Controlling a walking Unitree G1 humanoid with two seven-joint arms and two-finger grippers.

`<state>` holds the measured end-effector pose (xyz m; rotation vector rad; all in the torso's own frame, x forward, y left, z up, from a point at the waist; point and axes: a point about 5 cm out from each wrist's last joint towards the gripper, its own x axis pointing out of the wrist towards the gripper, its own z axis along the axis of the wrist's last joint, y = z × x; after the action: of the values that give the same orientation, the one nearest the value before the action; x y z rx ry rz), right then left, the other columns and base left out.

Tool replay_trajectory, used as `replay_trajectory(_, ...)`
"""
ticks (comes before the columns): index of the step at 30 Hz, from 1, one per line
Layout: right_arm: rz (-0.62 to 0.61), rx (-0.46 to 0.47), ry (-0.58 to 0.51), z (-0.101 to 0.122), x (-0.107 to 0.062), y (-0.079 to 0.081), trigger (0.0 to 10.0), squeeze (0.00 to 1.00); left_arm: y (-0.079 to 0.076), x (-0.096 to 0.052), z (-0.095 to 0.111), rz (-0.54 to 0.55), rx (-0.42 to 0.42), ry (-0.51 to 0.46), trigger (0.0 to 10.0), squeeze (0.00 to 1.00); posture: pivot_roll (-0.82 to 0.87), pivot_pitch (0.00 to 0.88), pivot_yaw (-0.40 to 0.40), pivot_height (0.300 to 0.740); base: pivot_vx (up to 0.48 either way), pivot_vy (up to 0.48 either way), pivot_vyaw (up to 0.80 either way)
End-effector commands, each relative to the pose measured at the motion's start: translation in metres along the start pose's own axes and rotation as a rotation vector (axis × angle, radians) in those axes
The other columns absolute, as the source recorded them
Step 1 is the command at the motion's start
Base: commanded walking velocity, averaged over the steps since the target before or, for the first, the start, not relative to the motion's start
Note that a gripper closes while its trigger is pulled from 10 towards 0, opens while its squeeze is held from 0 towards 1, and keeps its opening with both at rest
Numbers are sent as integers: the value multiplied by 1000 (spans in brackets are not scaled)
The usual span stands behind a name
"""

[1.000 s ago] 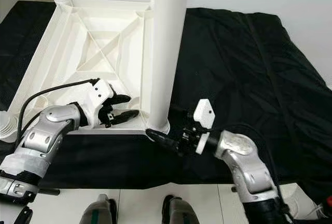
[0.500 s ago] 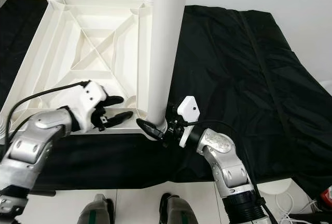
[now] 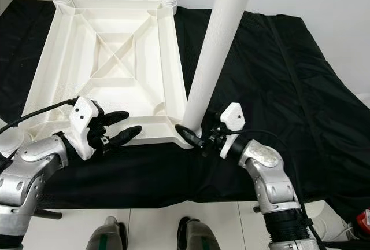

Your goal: Building children table

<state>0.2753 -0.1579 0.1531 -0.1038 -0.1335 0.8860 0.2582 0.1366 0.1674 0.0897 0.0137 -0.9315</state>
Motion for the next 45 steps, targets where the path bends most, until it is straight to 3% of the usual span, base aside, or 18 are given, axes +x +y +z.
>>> replay_trajectory(1, -70, -14, 2, 1, -6, -14, 10000, 0, -8, 3, 6, -4, -21, -34, 10000, 0, 105, 110, -69, 740, 0, 0, 0)
replay_trajectory(6, -71, -8, -1, 0, -2, -15, 10000, 0, -16, 9, 9, -3, -29, -57, 10000, 0, 105, 110, -68, 740, 0, 0, 0)
replay_trajectory(9, -32, 4, -29, -2, 11, -6, 10000, 0, -34, 21, 9, -26, 9, -62, 10000, 0, 96, 104, -61, 740, 0, 0, 0)
replay_trajectory(14, -28, -2, -43, -3, 17, -5, 10000, 0, -42, 24, 7, -44, 30, -50, 10000, 0, 94, 98, -58, 740, 0, 0, 0)
replay_trajectory(16, -31, -11, -53, -4, 21, -7, 2980, 0, -45, 27, 7, -42, 24, -50, 10000, 0, 94, 94, -59, 740, 0, 0, 0)
replay_trajectory(19, -31, -11, -53, -4, 21, -7, 2980, 0, -45, 27, 7, -42, 24, -50, 10000, 0, 94, 94, -59, 740, 0, 0, 0)
replay_trajectory(20, -29, -7, -48, -6, 23, -7, 0, 0, -46, 28, 6, -41, 30, -47, 10000, 0, 94, 90, -61, 740, 0, 0, 0)
replay_trajectory(28, -86, 18, 47, -17, 19, -5, 0, 0, -42, 33, 4, -12, 43, -41, 10000, 0, 87, 82, -81, 740, 0, 0, 0)
replay_trajectory(32, -239, 29, 97, -22, 15, -8, 0, 0, -38, 36, 1, 45, 52, -35, 10000, 0, 77, 73, -93, 740, 0, 0, 0)
replay_trajectory(34, -239, 29, 97, -22, 15, -8, 0, 0, -38, 36, 1, 45, 52, -35, 10000, 0, 77, 73, -93, 740, 0, 0, 0)
replay_trajectory(36, -395, 79, 99, -23, 16, -9, 0, 0, -32, 41, -1, 114, 41, -35, 10000, 0, 71, 65, -97, 740, 0, 0, 0)
replay_trajectory(39, -452, 99, 101, -23, 17, -9, 0, 0, -30, 42, -2, 135, 37, -34, 10000, 0, 70, 64, -98, 740, 0, 0, 0)
replay_trajectory(40, -564, 157, 94, -25, 23, -3, 0, 0, -28, 45, -3, 151, 22, -29, 10000, 0, 68, 61, -101, 740, 0, 0, 0)
replay_trajectory(45, -667, 194, 81, -24, 35, 9, 0, 0, -27, 46, -4, 158, 11, -21, 10000, 0, 72, 64, -100, 740, 0, 0, 0)
